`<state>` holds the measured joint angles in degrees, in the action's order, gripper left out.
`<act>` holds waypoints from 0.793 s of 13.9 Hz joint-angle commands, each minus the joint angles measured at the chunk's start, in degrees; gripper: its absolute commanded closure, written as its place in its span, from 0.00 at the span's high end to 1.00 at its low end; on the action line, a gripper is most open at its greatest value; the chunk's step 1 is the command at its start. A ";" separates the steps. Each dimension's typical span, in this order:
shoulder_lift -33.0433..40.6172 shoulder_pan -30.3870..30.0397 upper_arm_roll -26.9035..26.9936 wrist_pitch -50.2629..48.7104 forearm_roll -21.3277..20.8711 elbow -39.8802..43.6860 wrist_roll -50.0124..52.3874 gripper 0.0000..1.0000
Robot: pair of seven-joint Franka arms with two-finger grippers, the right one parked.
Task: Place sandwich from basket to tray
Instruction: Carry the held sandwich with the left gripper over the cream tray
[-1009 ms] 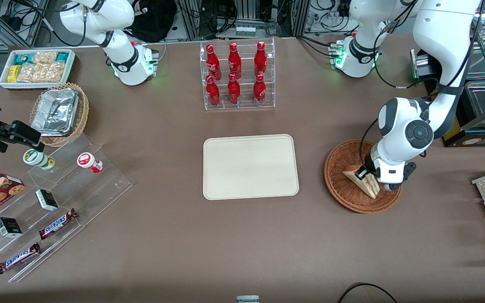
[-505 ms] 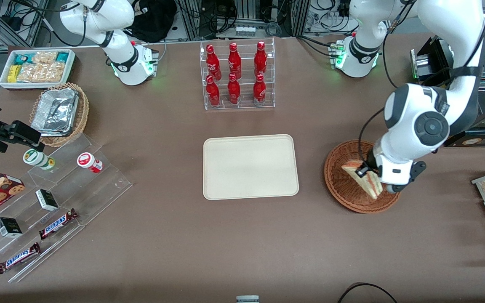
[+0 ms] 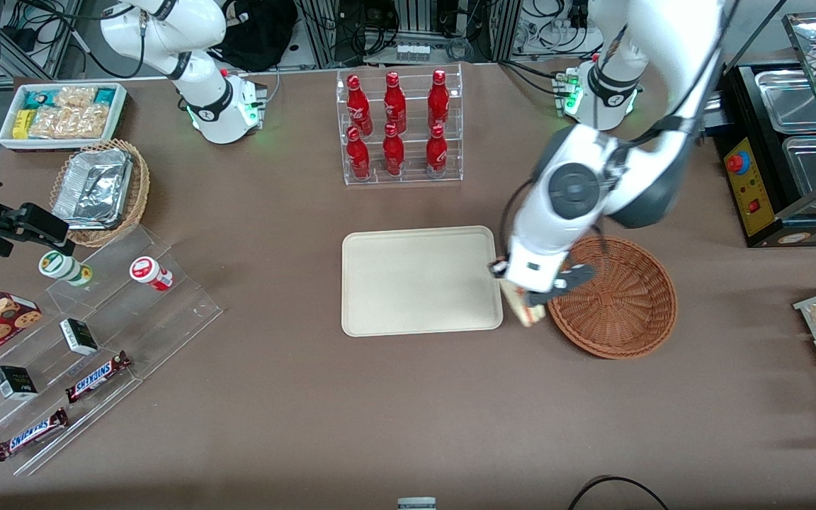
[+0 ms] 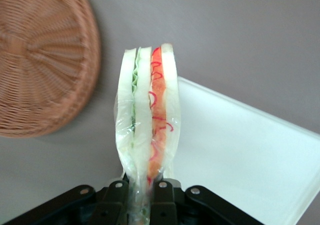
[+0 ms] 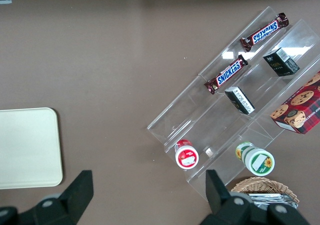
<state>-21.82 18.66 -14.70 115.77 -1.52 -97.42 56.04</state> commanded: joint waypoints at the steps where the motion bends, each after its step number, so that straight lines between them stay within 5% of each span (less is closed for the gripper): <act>1: -3.83 4.18 0.72 2.86 -0.67 2.58 -1.99 0.10; 7: -11.13 11.39 0.81 11.93 -1.03 2.58 -1.99 0.13; 11: -12.80 13.07 0.81 12.02 -5.07 2.32 -1.99 0.13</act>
<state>-33.82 30.98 -14.62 128.04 -4.97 -96.54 54.63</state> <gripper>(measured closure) 0.855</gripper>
